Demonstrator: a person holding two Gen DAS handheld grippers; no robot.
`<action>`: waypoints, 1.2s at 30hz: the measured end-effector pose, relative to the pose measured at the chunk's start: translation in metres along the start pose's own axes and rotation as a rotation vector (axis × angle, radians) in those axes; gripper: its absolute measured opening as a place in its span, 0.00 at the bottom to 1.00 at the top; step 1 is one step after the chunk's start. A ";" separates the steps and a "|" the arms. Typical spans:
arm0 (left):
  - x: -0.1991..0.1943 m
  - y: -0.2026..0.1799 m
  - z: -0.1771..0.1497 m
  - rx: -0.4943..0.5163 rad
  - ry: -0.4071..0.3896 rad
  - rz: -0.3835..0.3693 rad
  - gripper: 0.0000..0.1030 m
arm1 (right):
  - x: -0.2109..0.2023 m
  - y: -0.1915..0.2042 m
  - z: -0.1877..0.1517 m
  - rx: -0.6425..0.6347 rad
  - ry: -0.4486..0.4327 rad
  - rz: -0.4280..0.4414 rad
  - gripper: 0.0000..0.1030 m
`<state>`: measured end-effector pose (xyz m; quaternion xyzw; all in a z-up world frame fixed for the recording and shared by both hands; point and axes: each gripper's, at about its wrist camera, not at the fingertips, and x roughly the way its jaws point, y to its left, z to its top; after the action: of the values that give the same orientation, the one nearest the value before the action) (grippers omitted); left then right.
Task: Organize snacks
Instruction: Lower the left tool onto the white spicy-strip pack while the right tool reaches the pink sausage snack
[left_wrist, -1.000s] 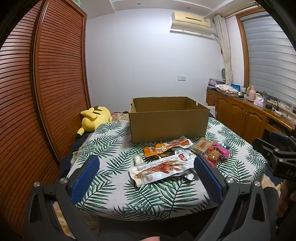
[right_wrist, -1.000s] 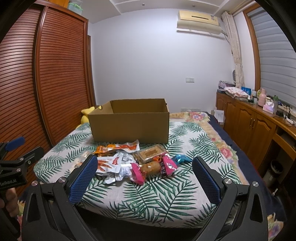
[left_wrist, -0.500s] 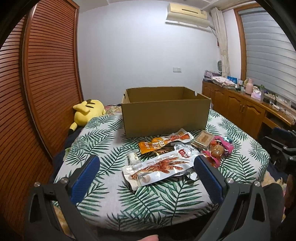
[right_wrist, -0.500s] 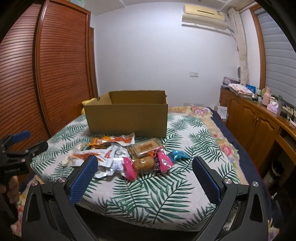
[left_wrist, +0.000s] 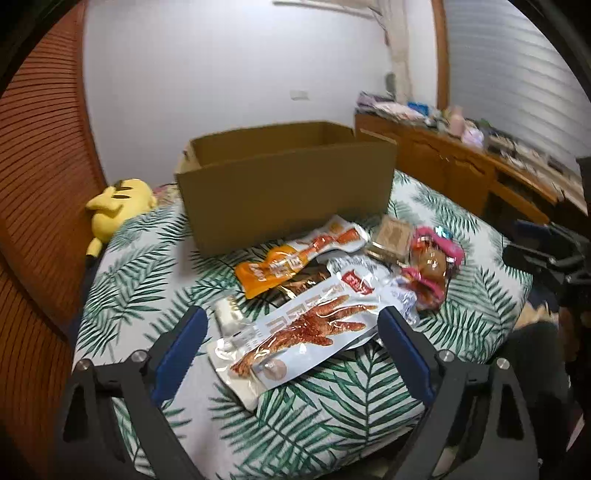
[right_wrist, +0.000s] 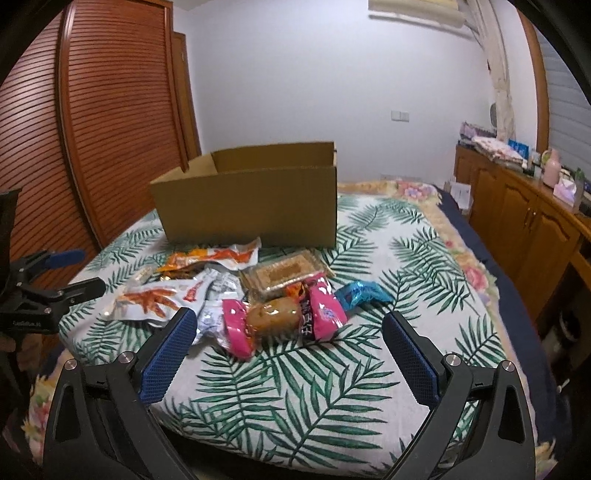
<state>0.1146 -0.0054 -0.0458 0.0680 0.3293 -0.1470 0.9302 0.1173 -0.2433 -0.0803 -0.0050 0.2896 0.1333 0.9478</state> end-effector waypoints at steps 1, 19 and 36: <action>0.005 0.001 0.001 0.012 0.014 -0.014 0.91 | 0.004 -0.001 0.000 0.003 0.008 0.002 0.99; 0.063 -0.003 -0.007 0.283 0.219 -0.159 0.91 | 0.056 0.001 -0.015 0.048 0.113 0.045 0.98; 0.071 0.016 -0.011 0.250 0.253 -0.219 0.46 | 0.074 0.001 -0.022 0.067 0.151 0.050 0.98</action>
<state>0.1654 -0.0038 -0.0987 0.1646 0.4282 -0.2773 0.8442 0.1641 -0.2257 -0.1390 0.0240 0.3648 0.1465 0.9192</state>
